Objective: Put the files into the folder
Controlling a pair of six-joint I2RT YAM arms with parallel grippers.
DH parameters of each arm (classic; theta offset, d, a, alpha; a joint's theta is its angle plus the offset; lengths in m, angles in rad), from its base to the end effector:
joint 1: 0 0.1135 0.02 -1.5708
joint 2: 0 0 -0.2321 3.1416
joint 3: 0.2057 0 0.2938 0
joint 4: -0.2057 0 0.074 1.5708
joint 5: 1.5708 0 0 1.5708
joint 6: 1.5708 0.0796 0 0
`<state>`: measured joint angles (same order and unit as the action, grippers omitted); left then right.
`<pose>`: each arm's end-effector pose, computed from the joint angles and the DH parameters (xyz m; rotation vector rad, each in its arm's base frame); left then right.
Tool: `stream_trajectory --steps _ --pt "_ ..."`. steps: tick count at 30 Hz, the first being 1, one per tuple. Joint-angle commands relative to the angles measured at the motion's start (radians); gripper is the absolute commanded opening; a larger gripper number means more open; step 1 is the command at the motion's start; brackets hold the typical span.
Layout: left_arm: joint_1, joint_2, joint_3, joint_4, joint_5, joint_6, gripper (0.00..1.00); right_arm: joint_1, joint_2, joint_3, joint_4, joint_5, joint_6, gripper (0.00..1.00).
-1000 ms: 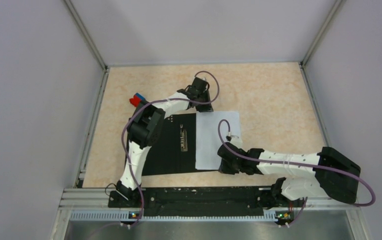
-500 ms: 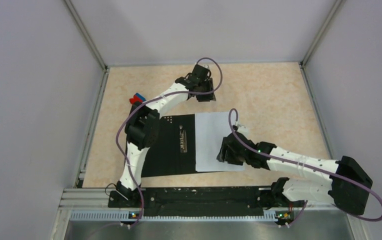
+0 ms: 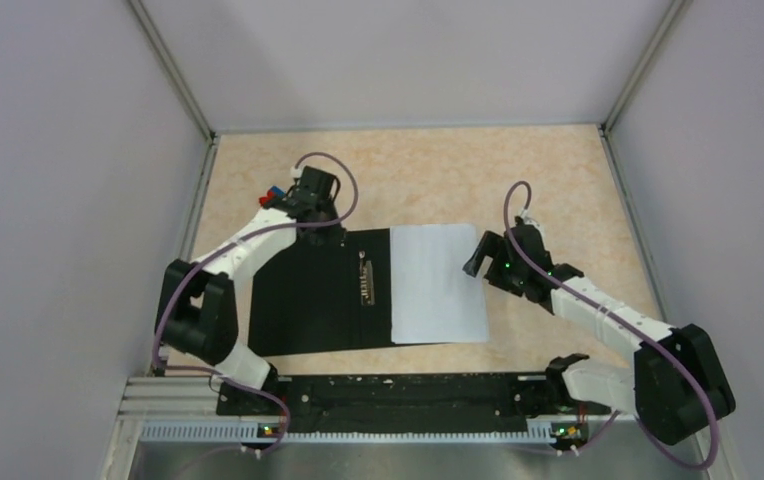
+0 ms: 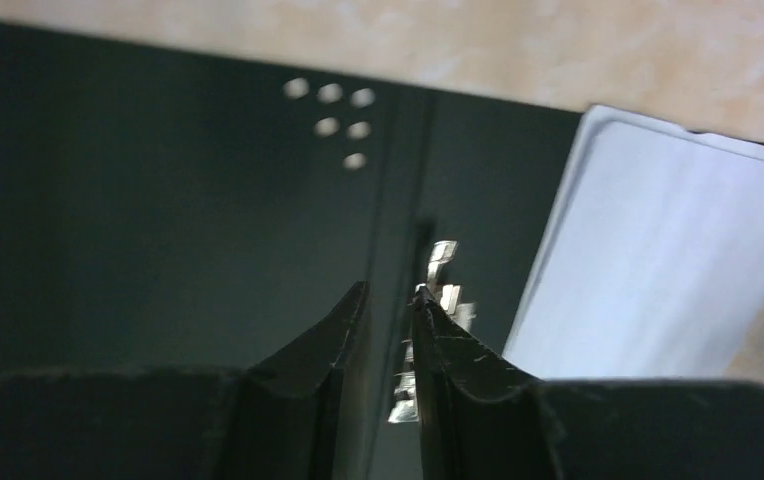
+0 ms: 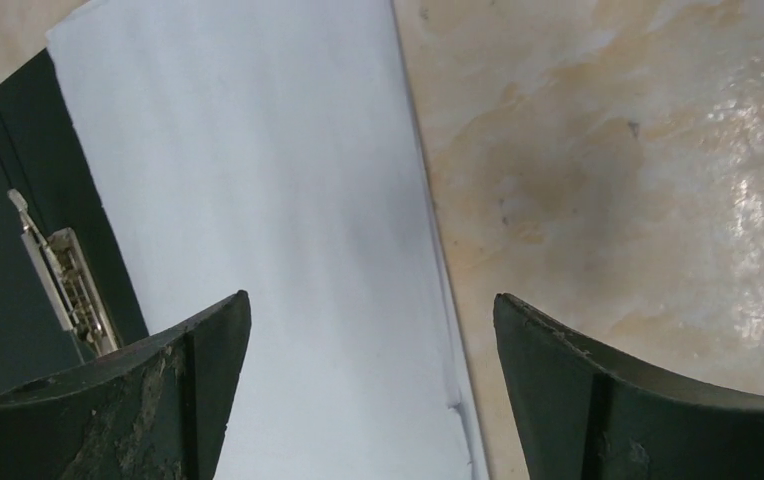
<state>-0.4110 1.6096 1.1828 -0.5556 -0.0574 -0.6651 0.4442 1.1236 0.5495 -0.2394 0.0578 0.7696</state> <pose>0.3693 -0.1560 0.1533 -0.3501 2.5636 -0.3380 0.2721 0.1244 0.1054 0.4234 2.4057 0.4962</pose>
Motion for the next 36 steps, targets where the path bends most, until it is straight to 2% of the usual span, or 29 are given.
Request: stream_trajectory --steps 1,5,12,23,36 --pt "0.024 -0.103 -0.137 0.007 -0.007 -0.024 0.24 -0.078 0.063 -0.02 0.175 -0.092 -0.089 0.91" --pt "0.024 -0.114 -0.243 0.058 0.084 -0.046 0.14 -0.101 0.114 -0.022 0.262 -0.129 -0.095 0.93" --pt "0.006 -0.07 -0.306 0.117 0.123 -0.064 0.05 -0.103 0.189 -0.019 0.33 -0.144 -0.086 0.94" --pt "-0.036 0.011 -0.296 0.16 0.139 -0.078 0.03 -0.1 0.266 -0.043 0.403 -0.177 -0.049 0.95" --pt "-0.069 0.073 -0.267 0.176 0.156 -0.078 0.01 -0.004 0.271 -0.025 0.399 -0.137 0.007 0.95"
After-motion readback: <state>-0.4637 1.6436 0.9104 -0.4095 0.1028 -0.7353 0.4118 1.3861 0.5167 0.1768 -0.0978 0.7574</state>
